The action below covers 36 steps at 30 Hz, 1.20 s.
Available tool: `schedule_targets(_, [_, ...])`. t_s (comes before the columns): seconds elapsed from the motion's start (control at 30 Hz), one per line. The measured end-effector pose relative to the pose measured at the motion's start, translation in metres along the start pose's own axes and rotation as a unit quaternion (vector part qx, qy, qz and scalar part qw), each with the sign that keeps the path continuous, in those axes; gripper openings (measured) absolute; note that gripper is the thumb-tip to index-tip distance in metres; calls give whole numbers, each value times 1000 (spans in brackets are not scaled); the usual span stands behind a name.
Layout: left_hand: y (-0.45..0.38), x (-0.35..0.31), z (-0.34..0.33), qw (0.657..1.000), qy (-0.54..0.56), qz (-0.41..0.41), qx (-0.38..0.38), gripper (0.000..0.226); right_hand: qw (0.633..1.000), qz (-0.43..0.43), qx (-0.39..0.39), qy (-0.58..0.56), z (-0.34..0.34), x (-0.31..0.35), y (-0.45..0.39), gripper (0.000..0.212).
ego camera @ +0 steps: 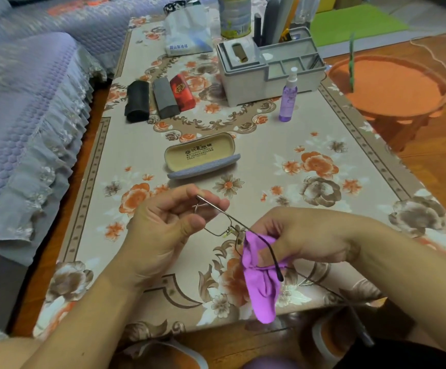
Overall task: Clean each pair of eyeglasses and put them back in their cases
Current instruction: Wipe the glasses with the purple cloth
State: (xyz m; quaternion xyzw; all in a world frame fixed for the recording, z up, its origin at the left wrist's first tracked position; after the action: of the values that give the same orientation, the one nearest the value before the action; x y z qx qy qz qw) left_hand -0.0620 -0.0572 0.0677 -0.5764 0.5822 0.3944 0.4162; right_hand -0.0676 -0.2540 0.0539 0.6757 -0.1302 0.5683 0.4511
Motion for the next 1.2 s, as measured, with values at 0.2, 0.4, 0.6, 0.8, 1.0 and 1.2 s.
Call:
schedule_targets(0.2, [1, 5, -5, 1000, 0, 12, 7, 33, 994, 75, -61, -52, -5, 8, -4, 10])
schedule_targets(0.4, [-3, 3, -3, 999, 24, 19, 11, 30, 986, 103, -44, -125, -4, 2, -6, 12])
schedule_targets(0.6, [-3, 3, 3, 997, 70, 39, 6, 34, 985, 121, -66, -101, -8, 1, -7, 25])
schedule_targets(0.8, [-2, 2, 3, 995, 85, 48, 2, 36, 982, 116, -120, -90, -7, -7, -9, 39])
schedule_targets(1.0, [-3, -3, 6, 997, 68, 29, 7, 32, 981, 89, -129, -116, -6, -10, -12, 44])
schedule_targets(1.2, [-5, -4, 9, 998, 61, 14, -8, 35, 988, 79, -69, -115, 2, -5, -5, 21])
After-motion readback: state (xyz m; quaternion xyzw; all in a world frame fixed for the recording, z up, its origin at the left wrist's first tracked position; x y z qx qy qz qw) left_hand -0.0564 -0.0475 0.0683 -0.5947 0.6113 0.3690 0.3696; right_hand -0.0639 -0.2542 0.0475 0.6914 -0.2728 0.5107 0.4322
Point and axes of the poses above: each hand's wrist, its own y-axis away from the middle knuckle, its own z-axis out of the back of the hand, x = y × z, the point moved 4 cm from there along -y, towards the middle knuckle, and after that the axes turned 15 degrees about -x, right-handed, at the moved point
